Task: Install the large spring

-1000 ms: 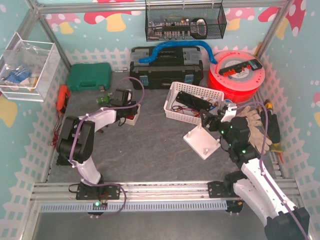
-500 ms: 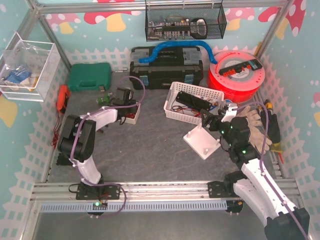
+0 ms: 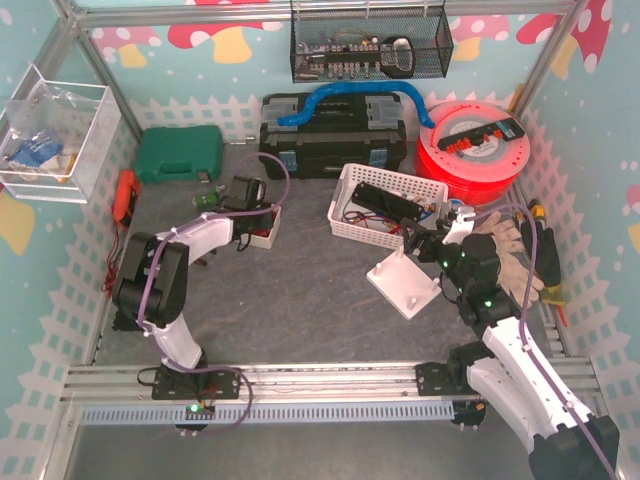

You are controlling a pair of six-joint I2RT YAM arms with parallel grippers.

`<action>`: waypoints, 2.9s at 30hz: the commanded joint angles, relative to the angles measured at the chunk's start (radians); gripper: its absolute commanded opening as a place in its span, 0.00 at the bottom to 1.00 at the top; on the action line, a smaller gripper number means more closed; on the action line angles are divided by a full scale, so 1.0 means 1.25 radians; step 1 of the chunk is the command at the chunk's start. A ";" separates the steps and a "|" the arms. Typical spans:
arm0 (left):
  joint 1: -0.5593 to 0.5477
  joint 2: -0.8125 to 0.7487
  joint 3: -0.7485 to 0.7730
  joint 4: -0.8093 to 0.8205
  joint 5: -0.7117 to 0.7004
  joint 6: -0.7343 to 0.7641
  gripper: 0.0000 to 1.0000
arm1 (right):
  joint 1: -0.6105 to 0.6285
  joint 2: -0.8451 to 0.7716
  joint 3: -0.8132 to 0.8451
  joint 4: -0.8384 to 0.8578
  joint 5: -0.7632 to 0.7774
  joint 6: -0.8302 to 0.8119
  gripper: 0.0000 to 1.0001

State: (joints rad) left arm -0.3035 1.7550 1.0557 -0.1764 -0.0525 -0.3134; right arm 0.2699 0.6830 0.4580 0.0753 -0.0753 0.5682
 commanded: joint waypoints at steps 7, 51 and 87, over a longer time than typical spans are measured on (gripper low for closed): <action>-0.004 0.012 0.027 -0.026 0.073 -0.011 0.29 | 0.005 -0.016 -0.008 0.003 0.013 -0.015 0.99; 0.003 -0.074 0.013 -0.047 -0.059 -0.106 0.00 | 0.005 -0.007 -0.007 0.000 0.021 -0.020 0.99; -0.014 -0.016 -0.016 0.051 0.067 0.011 0.51 | 0.005 -0.033 -0.014 0.000 0.032 -0.027 0.99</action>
State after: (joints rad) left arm -0.3153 1.7180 1.0164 -0.1486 -0.0002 -0.3256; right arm 0.2699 0.6521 0.4553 0.0738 -0.0444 0.5499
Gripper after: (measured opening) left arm 0.496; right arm 0.989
